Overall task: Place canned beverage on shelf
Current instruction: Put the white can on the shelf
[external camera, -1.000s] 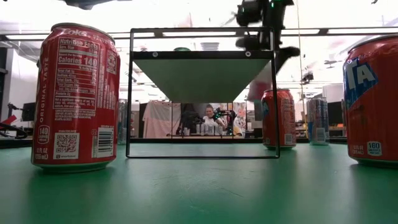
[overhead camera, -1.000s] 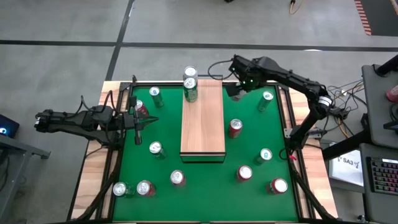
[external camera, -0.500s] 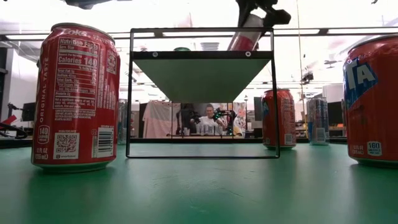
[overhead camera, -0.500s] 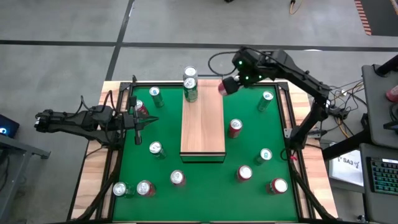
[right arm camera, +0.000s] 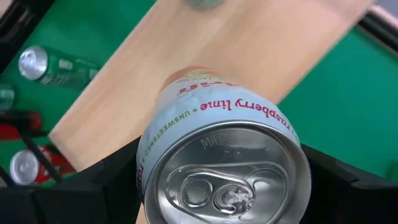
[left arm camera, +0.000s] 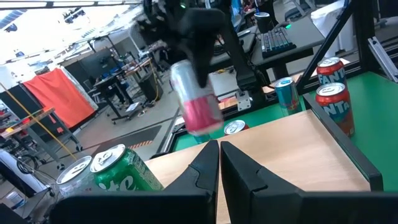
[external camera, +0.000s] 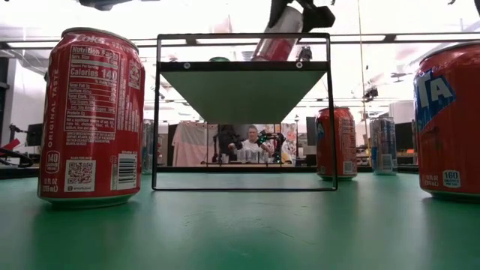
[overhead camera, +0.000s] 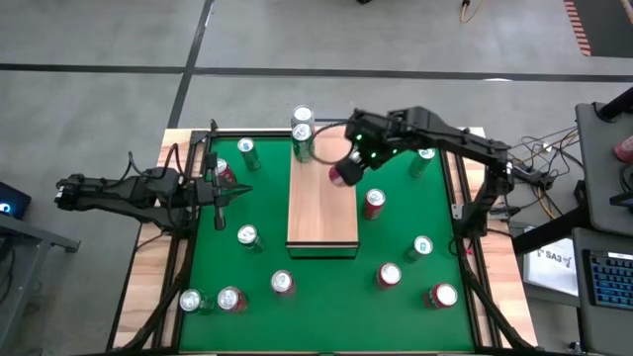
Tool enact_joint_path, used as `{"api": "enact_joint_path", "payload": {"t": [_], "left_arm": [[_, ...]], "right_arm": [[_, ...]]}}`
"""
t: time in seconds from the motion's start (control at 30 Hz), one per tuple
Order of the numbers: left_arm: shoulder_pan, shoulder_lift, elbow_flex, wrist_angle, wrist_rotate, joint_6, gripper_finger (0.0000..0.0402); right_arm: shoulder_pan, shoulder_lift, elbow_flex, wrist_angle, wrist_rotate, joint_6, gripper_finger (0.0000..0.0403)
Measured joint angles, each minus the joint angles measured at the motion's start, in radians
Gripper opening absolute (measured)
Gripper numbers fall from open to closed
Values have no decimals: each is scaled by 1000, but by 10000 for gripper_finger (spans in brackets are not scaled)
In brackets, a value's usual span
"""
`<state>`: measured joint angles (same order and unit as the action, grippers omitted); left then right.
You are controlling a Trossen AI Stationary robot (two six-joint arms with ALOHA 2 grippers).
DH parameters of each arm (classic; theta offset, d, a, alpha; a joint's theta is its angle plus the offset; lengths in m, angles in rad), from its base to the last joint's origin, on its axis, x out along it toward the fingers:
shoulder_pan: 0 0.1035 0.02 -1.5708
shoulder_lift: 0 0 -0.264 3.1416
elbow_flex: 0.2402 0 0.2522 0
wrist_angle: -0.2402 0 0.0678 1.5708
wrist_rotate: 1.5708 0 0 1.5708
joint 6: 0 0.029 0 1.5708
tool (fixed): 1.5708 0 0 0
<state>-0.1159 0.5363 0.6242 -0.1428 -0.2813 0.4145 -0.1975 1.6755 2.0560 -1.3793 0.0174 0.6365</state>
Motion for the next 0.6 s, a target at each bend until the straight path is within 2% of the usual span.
{"api": "enact_joint_path", "payload": {"t": [0.6], "left_arm": [[0, 1, 0, 2, 0, 8, 0]], "right_arm": [[40, 56, 0, -38, -22, 12, 295]]}}
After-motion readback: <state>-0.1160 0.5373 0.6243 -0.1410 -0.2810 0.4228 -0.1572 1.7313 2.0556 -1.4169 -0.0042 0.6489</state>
